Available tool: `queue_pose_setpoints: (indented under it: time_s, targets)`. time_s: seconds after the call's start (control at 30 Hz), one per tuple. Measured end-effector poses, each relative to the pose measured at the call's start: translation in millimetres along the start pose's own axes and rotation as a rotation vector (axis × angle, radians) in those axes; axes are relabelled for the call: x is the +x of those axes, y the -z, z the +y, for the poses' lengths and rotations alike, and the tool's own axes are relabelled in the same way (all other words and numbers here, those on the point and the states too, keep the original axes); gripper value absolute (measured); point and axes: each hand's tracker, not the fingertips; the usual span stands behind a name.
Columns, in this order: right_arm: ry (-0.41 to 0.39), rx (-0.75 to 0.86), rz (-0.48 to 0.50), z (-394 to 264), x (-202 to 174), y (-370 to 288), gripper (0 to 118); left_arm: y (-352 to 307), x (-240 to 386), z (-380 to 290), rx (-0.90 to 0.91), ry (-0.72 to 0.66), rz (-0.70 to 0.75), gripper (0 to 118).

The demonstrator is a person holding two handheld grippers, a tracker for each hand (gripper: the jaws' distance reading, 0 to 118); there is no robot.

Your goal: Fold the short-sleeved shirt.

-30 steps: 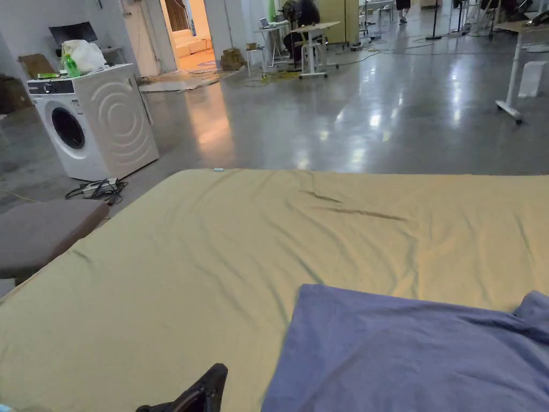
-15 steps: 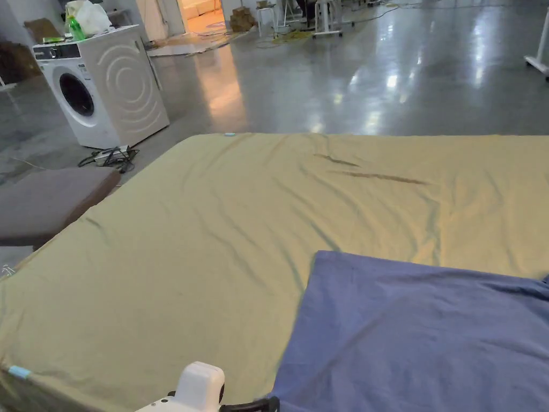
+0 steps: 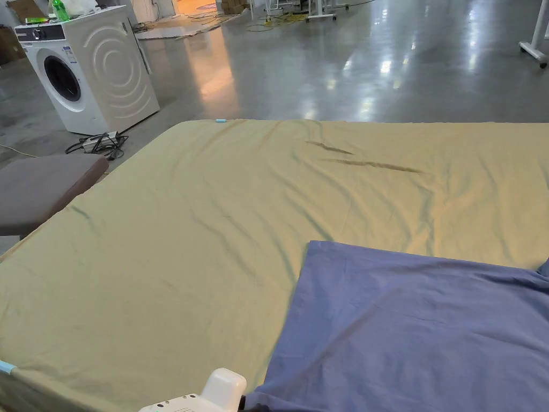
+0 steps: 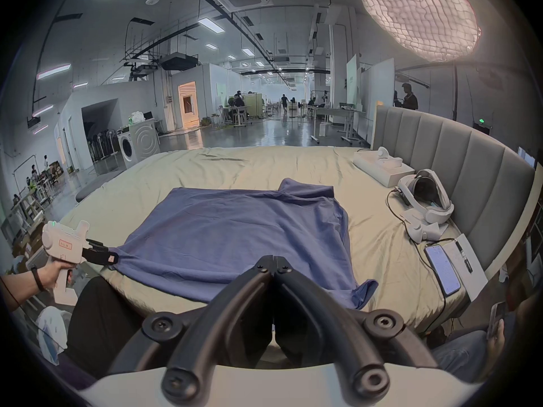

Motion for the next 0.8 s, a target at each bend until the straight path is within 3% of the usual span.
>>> queue_pose_setpoints:
  time_s: [0.03,0.17,0.37,0.4,0.43,0.53,0.8]
  targets:
    - [0.005,-0.002,0.001,-1,0,0,0,0,5,1,-0.004,0.023,-0.002,6]
    - [0.036,-0.006,-0.003,-5,5,0,0,5,25,7,-0.044,0.138,0.048,6]
    - [0.036,-0.023,-0.102,-7,29,2,4,24,17,17,-0.149,0.080,0.034,6]
    - [0.038,-0.053,-0.132,-9,37,6,7,27,11,19,-0.169,0.056,0.024,6]
    - [0.043,-0.071,-0.155,-12,44,10,19,28,8,19,-0.176,0.034,0.017,6]
    - [0.078,-0.173,-0.189,-25,66,28,76,30,0,15,-0.172,-0.027,0.002,6]
    - [0.138,-0.391,-0.176,-63,110,108,82,28,10,19,-0.174,0.024,0.033,6]
